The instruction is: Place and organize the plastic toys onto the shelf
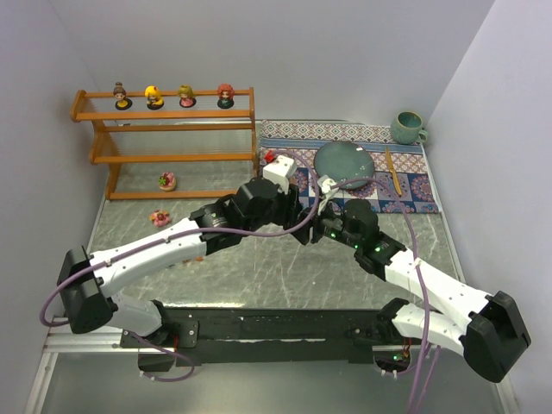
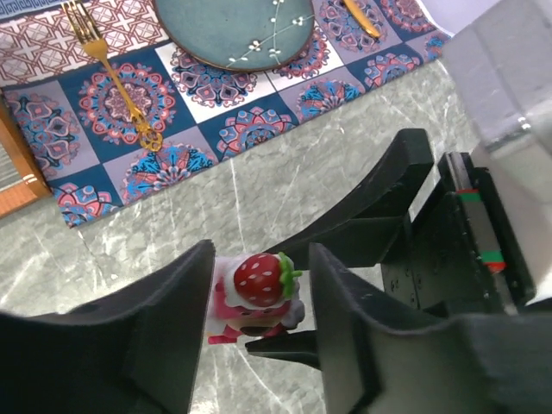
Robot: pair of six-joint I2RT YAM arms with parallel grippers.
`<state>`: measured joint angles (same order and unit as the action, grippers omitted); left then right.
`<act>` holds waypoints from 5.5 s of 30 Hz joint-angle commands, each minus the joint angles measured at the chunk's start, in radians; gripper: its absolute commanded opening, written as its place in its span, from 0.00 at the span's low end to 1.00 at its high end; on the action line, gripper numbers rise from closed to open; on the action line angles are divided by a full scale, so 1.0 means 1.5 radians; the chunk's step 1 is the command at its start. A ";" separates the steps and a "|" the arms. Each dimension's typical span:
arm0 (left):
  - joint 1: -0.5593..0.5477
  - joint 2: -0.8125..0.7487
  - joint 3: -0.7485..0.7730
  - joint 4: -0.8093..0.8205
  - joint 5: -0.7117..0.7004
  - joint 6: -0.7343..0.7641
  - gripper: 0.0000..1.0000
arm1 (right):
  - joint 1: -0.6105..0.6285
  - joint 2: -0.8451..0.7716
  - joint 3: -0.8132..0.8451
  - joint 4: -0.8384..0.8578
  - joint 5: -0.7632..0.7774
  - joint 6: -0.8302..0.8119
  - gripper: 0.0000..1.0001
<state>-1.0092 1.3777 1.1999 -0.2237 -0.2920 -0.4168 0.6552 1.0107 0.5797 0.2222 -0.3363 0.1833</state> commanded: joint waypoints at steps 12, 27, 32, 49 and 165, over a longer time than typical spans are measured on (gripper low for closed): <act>-0.007 0.011 0.054 -0.079 -0.001 -0.074 0.01 | 0.007 0.009 -0.019 0.052 0.016 -0.022 0.00; 0.070 -0.050 -0.140 0.051 -0.204 -0.034 0.01 | 0.007 -0.036 -0.056 0.025 0.048 -0.001 0.89; 0.169 -0.073 -0.215 0.183 -0.182 0.033 0.01 | 0.005 -0.084 -0.079 0.001 0.072 -0.007 0.93; 0.481 -0.027 -0.394 0.583 0.077 0.215 0.01 | 0.004 -0.118 -0.096 -0.025 0.091 -0.027 0.94; 0.643 -0.035 -0.335 0.433 0.233 0.169 0.92 | 0.004 -0.136 -0.091 -0.064 0.062 -0.008 0.95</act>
<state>-0.0490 1.4612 0.7364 0.5106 0.1165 -0.0902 0.6632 0.8497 0.4622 0.0742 -0.2367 0.1570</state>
